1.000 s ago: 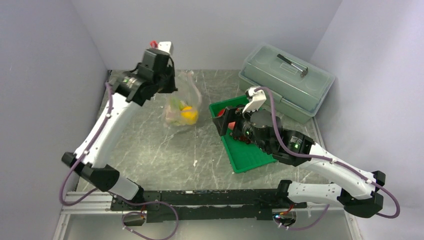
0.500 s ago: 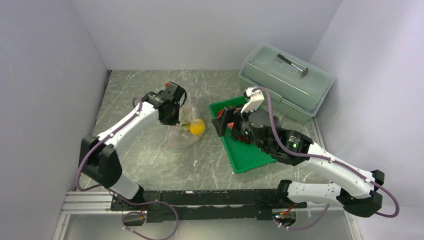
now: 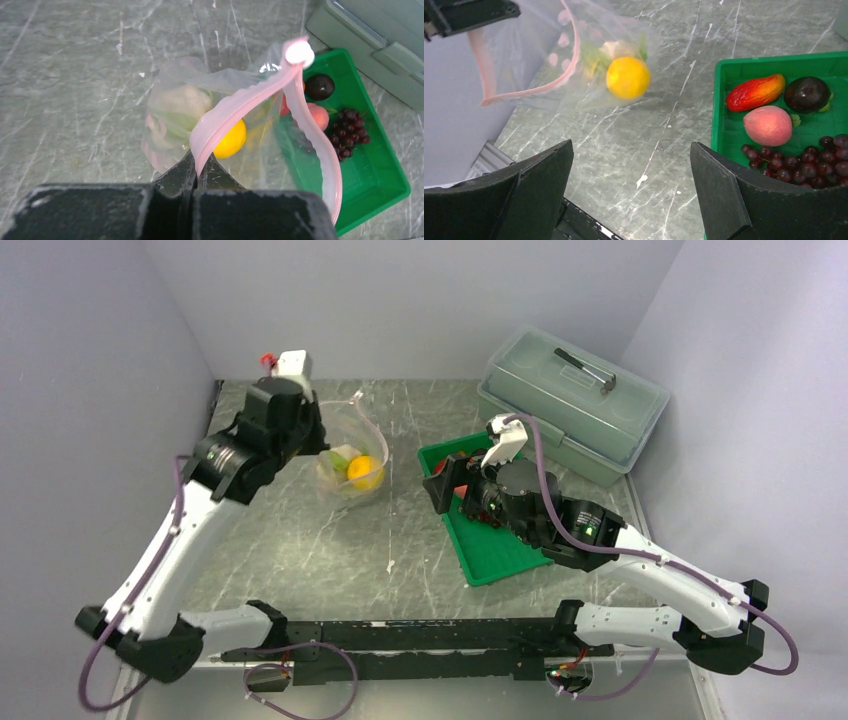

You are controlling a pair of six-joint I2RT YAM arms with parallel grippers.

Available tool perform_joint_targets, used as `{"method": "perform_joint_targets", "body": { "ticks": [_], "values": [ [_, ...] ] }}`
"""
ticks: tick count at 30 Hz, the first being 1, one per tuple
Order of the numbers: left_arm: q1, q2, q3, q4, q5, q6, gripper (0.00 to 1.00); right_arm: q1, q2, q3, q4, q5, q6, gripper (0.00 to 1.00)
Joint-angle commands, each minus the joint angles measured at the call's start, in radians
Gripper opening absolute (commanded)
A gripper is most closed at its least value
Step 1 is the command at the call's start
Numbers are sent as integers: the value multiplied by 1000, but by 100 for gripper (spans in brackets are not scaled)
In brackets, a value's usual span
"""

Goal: Place the food in the zip-top bag and seal the zipper
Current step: Adjust the zipper food storage bag at the center of the board.

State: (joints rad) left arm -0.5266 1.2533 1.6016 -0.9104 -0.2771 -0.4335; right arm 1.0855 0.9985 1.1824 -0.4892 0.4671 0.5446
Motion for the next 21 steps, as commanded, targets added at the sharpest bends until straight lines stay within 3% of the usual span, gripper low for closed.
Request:
{"method": "perform_joint_targets", "body": {
  "ticks": [1,7,16,21],
  "values": [
    [18,-47,-167,1,-102,0,0,3,-7,19,18,5,-5,91],
    [48,75,-288,-14,-6,-62,0,4,20,15,27,-17,4,90],
    [48,-31,-145,-16,56,15,0,4,-7,1,-2,20,8,91],
    [49,-66,-170,12,142,32,0,4,4,-6,5,15,12,91]
  ]
}}
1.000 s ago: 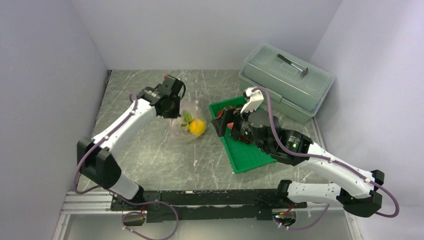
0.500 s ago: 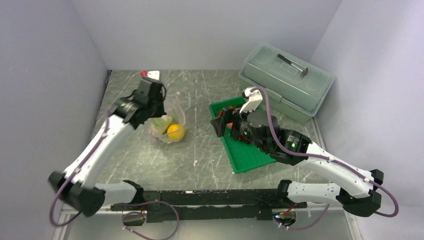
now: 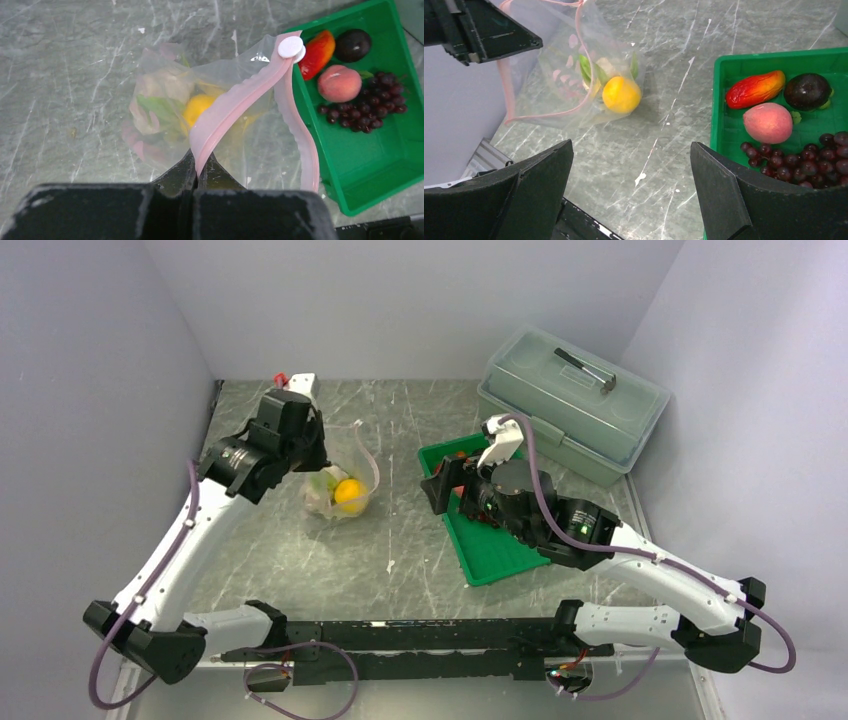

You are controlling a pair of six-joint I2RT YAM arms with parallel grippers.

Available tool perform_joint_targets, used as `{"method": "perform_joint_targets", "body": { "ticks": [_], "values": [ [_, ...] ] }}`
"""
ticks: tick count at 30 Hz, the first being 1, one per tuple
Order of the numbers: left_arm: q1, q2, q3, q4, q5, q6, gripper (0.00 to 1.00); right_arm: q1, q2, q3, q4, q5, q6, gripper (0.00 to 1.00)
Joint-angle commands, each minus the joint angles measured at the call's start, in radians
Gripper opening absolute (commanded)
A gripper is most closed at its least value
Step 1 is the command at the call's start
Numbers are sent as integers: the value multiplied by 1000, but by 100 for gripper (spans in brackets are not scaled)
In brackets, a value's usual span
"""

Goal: Place the food in the zip-top bag and seal the zipper
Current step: Adjust the zipper food storage bag at the center of the board.

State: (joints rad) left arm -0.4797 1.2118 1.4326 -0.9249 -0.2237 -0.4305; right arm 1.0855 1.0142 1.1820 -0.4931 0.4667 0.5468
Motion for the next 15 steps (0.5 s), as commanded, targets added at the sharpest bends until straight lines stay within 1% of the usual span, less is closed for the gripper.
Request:
{"method": "perform_joint_targets", "body": {
  "ticks": [1,3,5,6,7,9,10,11,13,15],
  "values": [
    [1,-47,-11,51,120,42,0,4,-7,-4,6,12,10,91],
    [2,-118,-48,129,175,85,0,4,0,0,3,9,8,91],
    [1,-191,-82,194,139,130,0,4,3,1,6,8,6,91],
    [1,-206,-87,195,130,149,0,4,7,1,8,8,6,91],
    [1,-213,-74,174,150,159,0,4,12,1,7,8,4,91],
    [1,-234,-55,149,229,173,0,4,20,-5,3,6,3,91],
    [2,-254,-64,164,248,182,0,3,25,-12,4,9,4,91],
    [2,-271,-77,183,239,191,0,4,31,-20,4,10,5,91],
    [1,-274,-65,167,228,205,0,4,48,-30,1,13,9,90],
    [1,-265,-38,142,264,208,0,4,76,-37,-9,16,18,90]
  ]
}}
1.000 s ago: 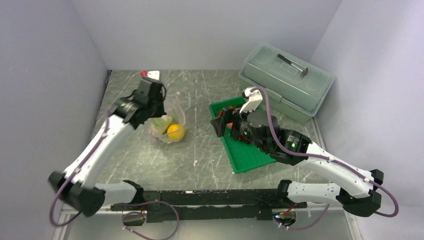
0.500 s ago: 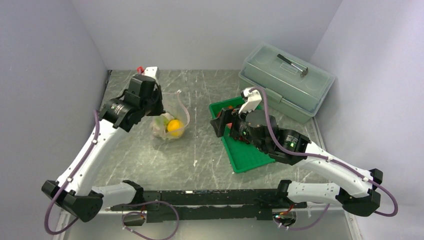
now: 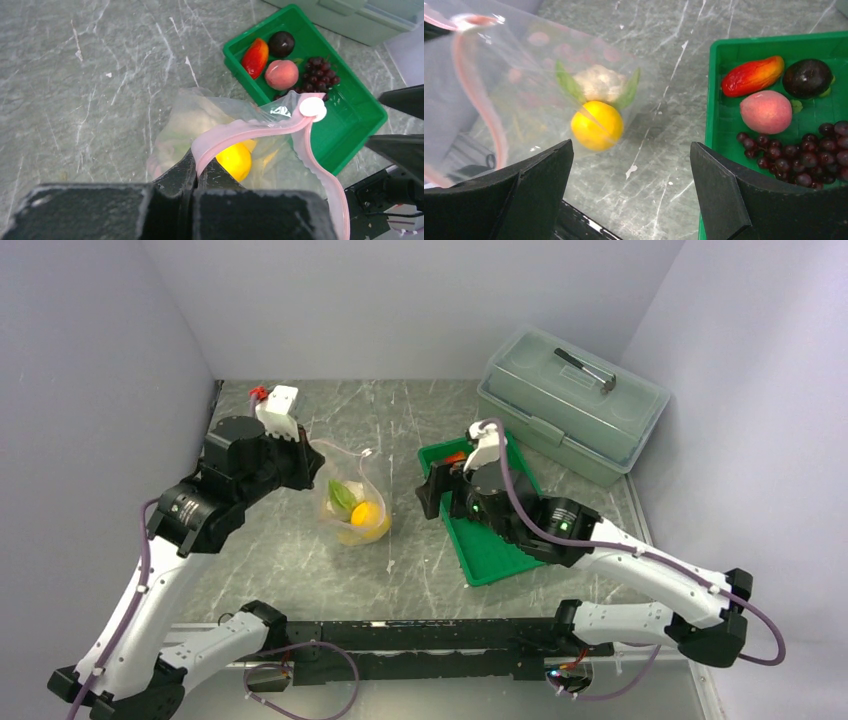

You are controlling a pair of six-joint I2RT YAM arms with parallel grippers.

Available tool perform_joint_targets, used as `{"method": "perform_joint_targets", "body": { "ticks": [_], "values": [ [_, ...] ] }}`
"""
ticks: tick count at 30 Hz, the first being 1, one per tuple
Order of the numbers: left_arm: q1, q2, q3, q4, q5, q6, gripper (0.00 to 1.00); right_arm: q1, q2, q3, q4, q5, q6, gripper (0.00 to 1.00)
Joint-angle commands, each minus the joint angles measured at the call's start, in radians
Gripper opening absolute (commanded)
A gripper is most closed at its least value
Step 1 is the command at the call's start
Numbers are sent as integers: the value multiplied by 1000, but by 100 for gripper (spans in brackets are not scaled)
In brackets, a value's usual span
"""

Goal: Place the food in the zip-top bag and seal the zipper
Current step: Adjust the zipper food storage bag at the center of the board.

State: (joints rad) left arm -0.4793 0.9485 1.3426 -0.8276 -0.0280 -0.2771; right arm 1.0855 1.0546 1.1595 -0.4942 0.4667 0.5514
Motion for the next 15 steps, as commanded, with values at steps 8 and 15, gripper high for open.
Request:
{"method": "perform_joint_targets", "body": {
  "ticks": [8,15],
  "values": [
    [1,1,91,14,125,46,0,2,87,-55,-18,36,23,87],
    [1,17,80,-46,53,34,0,-26,145,-60,-90,88,23,87]
  ]
}}
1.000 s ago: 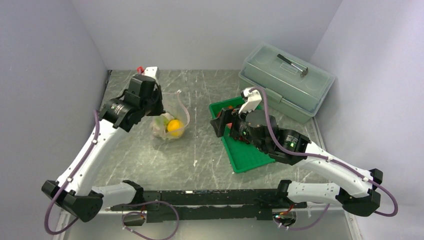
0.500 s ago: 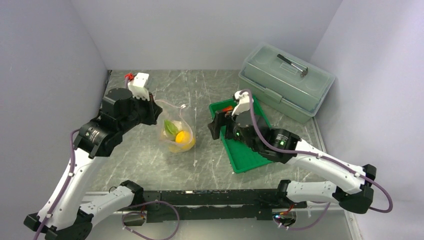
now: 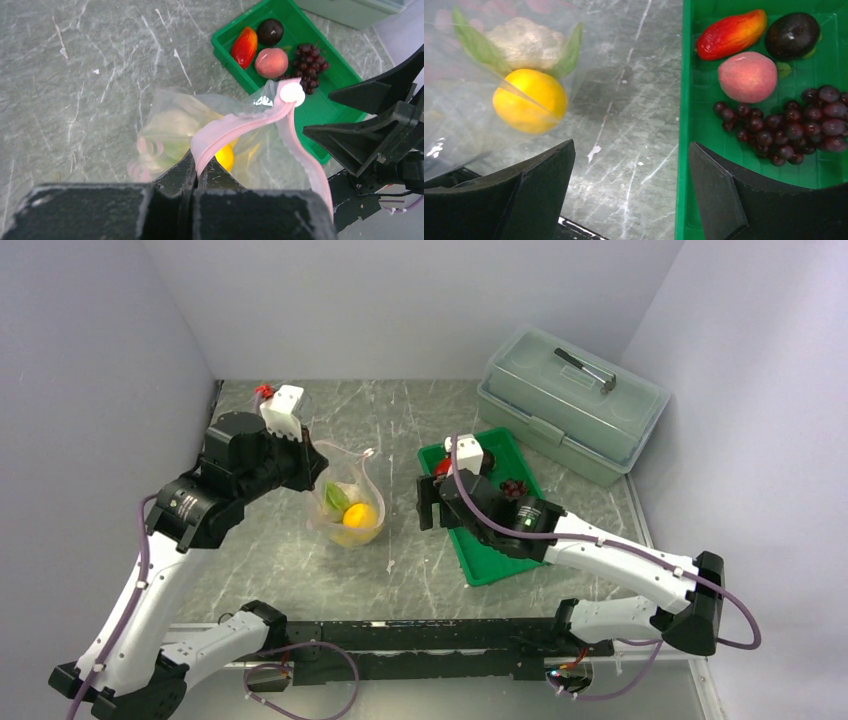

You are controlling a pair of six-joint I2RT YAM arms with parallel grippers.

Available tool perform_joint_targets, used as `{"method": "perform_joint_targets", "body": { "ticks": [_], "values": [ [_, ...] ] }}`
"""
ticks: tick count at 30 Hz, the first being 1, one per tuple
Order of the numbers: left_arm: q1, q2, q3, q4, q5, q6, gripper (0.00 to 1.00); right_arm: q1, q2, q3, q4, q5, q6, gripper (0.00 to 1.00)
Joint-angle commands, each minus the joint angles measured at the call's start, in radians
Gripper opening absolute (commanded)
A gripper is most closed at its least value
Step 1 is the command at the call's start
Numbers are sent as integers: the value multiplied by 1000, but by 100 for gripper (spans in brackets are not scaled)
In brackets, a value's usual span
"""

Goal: Place the food in the zip-top bag and seal the zipper
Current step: Adjust the zipper food storage bag at the center of the board.

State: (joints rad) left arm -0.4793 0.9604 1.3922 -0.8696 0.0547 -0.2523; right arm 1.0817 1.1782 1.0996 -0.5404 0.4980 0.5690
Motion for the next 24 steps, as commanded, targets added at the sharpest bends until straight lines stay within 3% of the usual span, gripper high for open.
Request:
{"method": "perform_joint_targets", "body": {
  "ticks": [1,7,16,19,24],
  "values": [
    [1,9,26,-12,-37,11,0,-30,27,-3,-49,60,4,88],
    [1,26,-8,-26,-137,28,0,-95,44,-16,-64,54,-11,89],
    [1,135,40,-90,-537,0,0,-199,60,-35,-62,14,-29,91],
    [1,128,59,-82,-532,0,0,-236,57,-52,-49,-8,-33,92],
    [2,150,23,-87,-379,-44,0,-252,61,-77,-4,-59,-32,93]
  ]
}}
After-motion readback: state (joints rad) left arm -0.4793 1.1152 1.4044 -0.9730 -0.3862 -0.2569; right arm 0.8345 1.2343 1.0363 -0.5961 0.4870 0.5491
